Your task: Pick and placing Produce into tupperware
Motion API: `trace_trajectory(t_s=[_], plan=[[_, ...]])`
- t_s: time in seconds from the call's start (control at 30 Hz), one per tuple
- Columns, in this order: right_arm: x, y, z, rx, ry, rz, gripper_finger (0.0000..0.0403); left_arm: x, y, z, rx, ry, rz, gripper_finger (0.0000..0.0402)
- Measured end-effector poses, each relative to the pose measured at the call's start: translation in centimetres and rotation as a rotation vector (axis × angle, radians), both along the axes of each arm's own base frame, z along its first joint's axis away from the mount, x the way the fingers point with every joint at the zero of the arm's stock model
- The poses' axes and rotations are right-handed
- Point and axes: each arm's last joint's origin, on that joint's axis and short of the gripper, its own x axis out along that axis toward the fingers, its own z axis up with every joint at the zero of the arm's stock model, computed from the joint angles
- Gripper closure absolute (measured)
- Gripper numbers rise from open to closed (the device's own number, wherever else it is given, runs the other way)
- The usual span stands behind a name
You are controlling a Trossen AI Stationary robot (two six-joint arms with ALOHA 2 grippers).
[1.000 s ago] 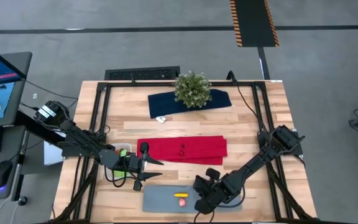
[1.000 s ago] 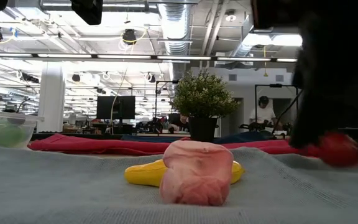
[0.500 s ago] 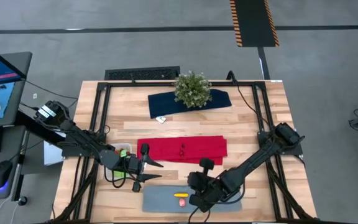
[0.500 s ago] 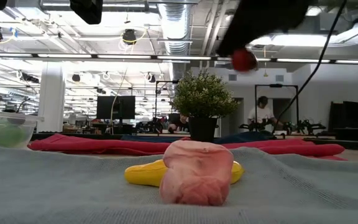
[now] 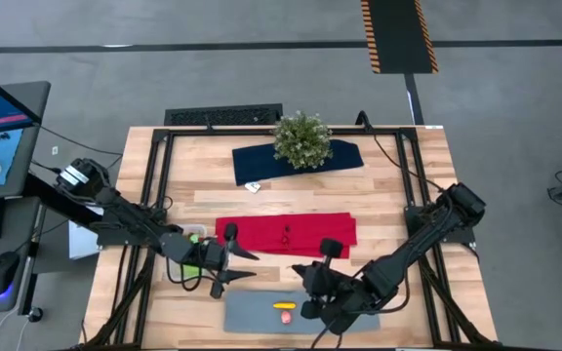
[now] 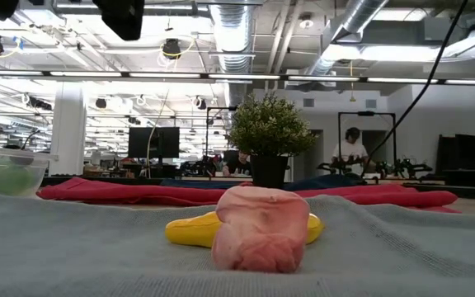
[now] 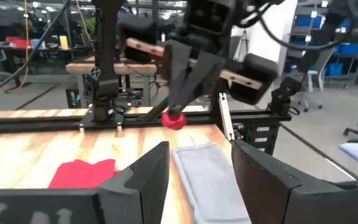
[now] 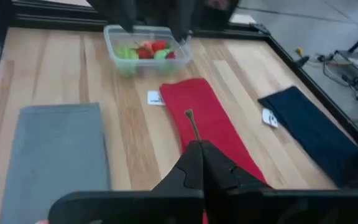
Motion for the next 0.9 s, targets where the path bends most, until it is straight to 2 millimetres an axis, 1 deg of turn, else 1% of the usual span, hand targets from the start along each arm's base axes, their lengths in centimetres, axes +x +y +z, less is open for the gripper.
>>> trace_trajectory(t_s=[0.1, 0.23, 0.4, 0.47, 0.6, 0.8, 0.9], plan=[[0.2, 0.2, 0.1, -0.013, -0.012, 0.023, 0.0393, 0.7, 0.4, -0.7, -0.013, 0.011, 0.015, 0.0214], [0.4, 0.3, 0.3, -0.030, -0.024, 0.041, 0.0393, 1.8, 0.9, -1.9, -0.038, -0.005, 0.003, 0.0176], [1.1, 0.2, 0.6, -0.056, -0.062, 0.067, 0.0393, 2.7, 1.5, -2.1, -0.140, -0.073, -0.017, 0.0145], [1.4, 0.1, 0.8, -0.059, -0.074, 0.078, 0.0393, 2.9, 1.7, -2.4, -0.152, -0.060, -0.019, 0.0142], [1.9, -0.1, 1.0, -0.074, -0.092, 0.086, 0.0393, 3.4, 1.6, -2.1, -0.154, -0.064, -0.019, 0.0141], [3.0, -1.6, 1.2, -0.080, -0.099, 0.057, 0.0393, 4.0, 1.3, -2.0, -0.119, -0.020, -0.024, 0.0141], [3.7, -1.9, 1.6, -0.053, -0.123, 0.097, 0.0393, 4.2, 1.3, -2.0, -0.109, -0.013, -0.014, 0.0141]])
